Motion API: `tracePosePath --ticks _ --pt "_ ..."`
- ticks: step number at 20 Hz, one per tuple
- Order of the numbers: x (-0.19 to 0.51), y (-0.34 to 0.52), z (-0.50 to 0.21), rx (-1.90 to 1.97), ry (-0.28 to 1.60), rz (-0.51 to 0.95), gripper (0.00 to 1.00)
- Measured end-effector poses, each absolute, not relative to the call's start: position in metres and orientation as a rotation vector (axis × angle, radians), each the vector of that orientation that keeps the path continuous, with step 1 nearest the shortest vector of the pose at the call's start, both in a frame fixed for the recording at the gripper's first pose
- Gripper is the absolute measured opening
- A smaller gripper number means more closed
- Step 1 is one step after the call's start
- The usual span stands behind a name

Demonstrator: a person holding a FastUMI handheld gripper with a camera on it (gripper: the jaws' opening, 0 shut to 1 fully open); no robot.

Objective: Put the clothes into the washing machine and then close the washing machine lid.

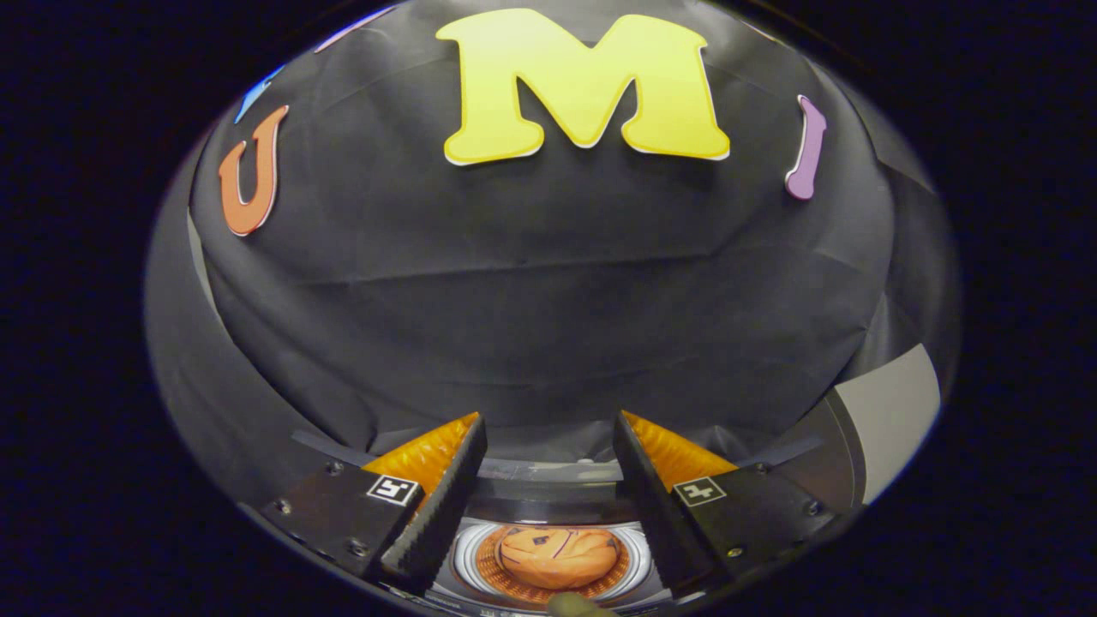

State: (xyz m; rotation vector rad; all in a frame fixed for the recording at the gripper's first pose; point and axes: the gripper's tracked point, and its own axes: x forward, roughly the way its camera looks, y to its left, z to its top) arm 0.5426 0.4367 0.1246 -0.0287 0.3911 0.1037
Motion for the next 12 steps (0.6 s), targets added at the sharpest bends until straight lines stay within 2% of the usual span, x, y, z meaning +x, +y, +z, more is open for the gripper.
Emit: tracePosePath --ticks 12 --pt "0.492 0.434 0.100 -0.046 0.382 0.100 0.93"
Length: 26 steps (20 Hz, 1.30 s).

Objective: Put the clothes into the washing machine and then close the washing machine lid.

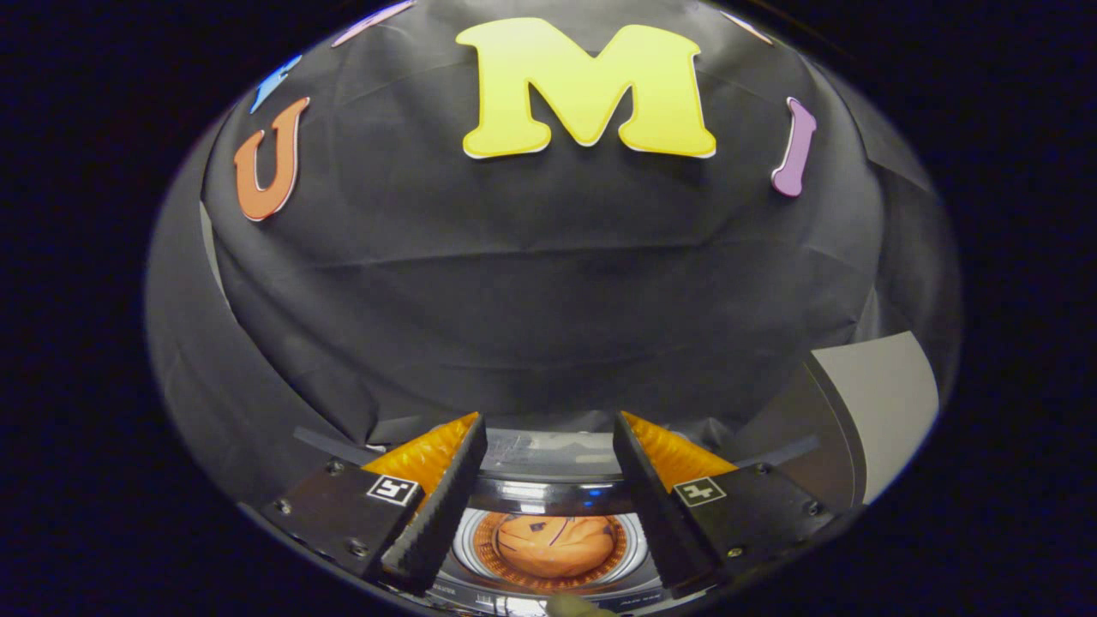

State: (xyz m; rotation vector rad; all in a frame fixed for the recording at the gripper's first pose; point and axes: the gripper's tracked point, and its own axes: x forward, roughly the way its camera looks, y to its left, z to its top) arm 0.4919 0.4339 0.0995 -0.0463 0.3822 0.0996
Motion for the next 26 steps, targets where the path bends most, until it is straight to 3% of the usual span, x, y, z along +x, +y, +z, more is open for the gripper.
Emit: tracePosePath --ticks 14,26 --pt "0.451 0.433 0.067 -0.043 0.414 0.119 0.93" --pt "0.420 0.421 -0.001 -0.111 0.559 0.139 0.94"
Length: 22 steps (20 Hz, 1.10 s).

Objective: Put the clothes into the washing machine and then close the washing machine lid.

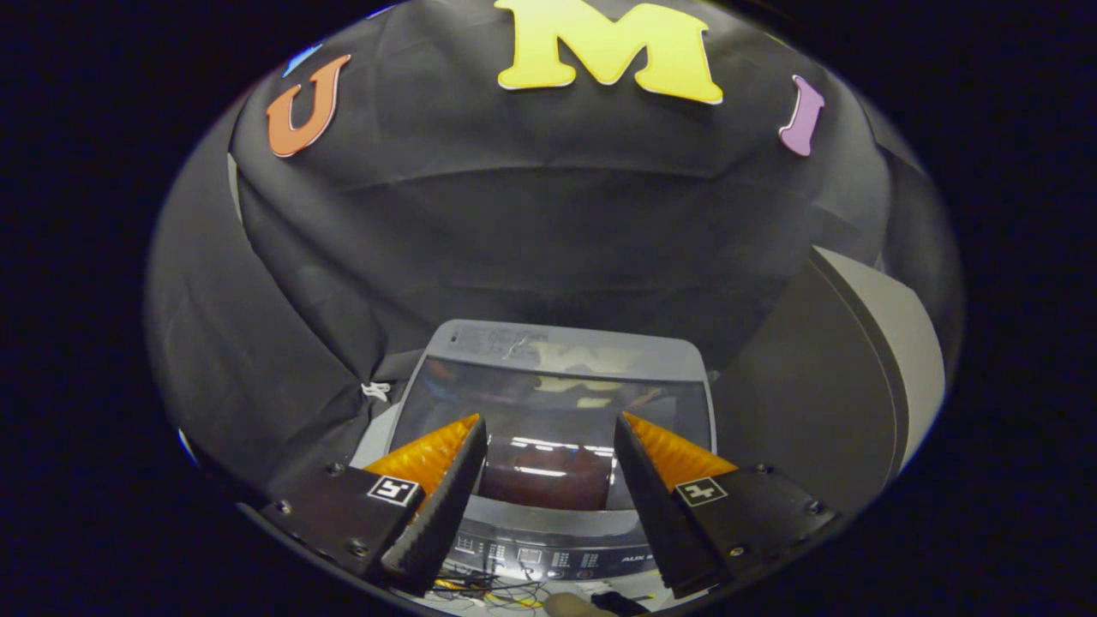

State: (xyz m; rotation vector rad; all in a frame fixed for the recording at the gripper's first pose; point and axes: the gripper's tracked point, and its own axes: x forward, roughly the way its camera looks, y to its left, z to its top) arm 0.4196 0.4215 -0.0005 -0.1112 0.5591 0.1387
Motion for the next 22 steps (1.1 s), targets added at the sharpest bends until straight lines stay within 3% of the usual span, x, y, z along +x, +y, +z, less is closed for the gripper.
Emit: tracePosePath --ticks 13,22 --pt "0.395 0.394 0.010 -0.053 0.549 0.218 0.94" --pt "0.277 0.317 0.096 -0.018 0.297 0.194 0.94"
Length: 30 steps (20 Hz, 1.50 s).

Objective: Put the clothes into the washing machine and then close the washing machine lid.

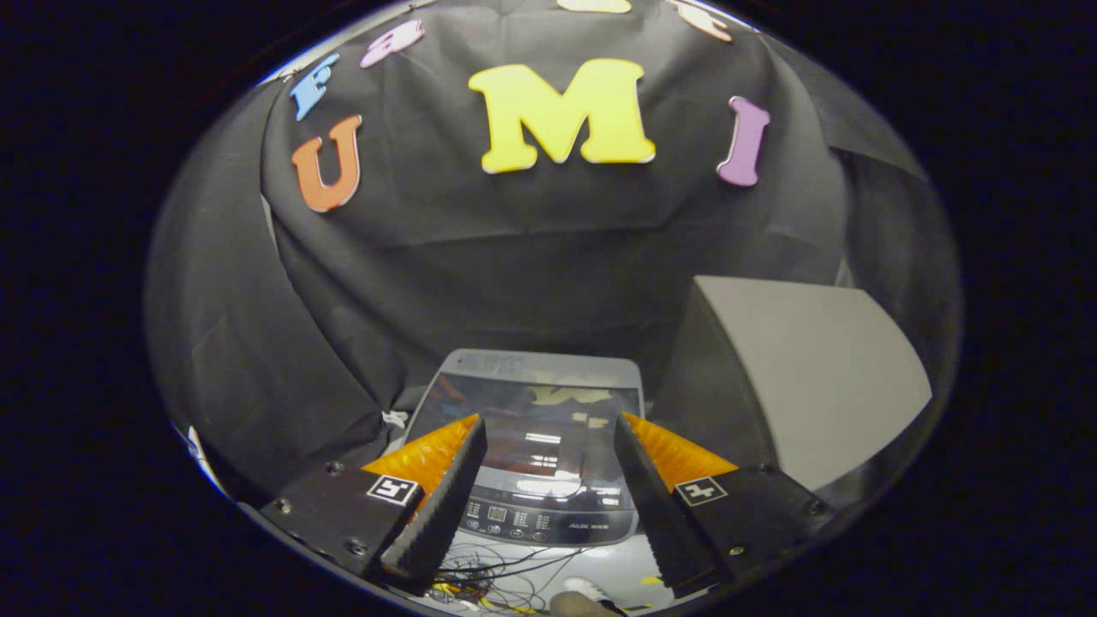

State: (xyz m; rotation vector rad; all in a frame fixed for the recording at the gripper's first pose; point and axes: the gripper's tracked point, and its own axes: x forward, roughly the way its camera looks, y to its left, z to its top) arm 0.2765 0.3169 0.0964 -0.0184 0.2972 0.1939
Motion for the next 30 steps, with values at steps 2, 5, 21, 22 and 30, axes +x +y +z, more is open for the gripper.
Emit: tracePosePath --ticks 2,5,21,22,30 --pt "0.241 0.294 0.122 0.013 0.214 0.190 0.94" --pt "0.183 0.246 0.156 0.028 0.072 0.178 0.96" --pt "0.055 -0.022 0.103 0.006 -0.150 0.057 0.99" --pt "0.050 -0.027 0.088 0.009 -0.136 0.071 0.99" --pt "0.056 -0.050 -0.018 0.016 -0.026 0.095 0.99"
